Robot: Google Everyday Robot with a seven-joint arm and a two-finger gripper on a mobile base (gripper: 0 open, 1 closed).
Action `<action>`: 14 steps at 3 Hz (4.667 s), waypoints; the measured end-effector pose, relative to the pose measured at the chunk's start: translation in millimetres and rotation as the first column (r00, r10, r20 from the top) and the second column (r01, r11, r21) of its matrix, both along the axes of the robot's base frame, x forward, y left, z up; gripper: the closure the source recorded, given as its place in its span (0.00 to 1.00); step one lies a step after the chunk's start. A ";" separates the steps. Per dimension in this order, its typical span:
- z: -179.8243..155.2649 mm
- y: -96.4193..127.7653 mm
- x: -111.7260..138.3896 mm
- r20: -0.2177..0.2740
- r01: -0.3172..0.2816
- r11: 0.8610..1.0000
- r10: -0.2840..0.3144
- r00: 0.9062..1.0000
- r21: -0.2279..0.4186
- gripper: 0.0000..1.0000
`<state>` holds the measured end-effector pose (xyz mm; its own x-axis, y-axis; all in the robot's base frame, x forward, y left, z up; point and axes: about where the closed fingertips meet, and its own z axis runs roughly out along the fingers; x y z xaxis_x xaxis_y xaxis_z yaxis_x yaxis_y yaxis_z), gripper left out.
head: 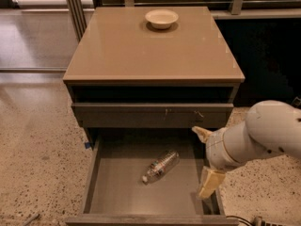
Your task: Pick water bottle from middle drawer and place on counter
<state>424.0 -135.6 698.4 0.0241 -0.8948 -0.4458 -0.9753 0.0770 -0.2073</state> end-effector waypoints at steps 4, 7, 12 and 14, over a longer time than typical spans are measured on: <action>-165.8 63.4 46.4 0.042 -0.089 0.996 0.090 0.995 -0.021 0.00; -223.1 50.7 63.5 0.099 -0.099 0.983 0.115 0.988 -0.152 0.00; -328.9 93.3 123.7 0.003 -0.071 0.997 0.071 0.997 0.031 0.00; -328.9 94.6 134.2 0.010 -0.065 0.997 0.065 0.998 0.035 0.42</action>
Offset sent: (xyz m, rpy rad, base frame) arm 0.0082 0.0209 -0.0340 0.0294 -0.0331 0.0256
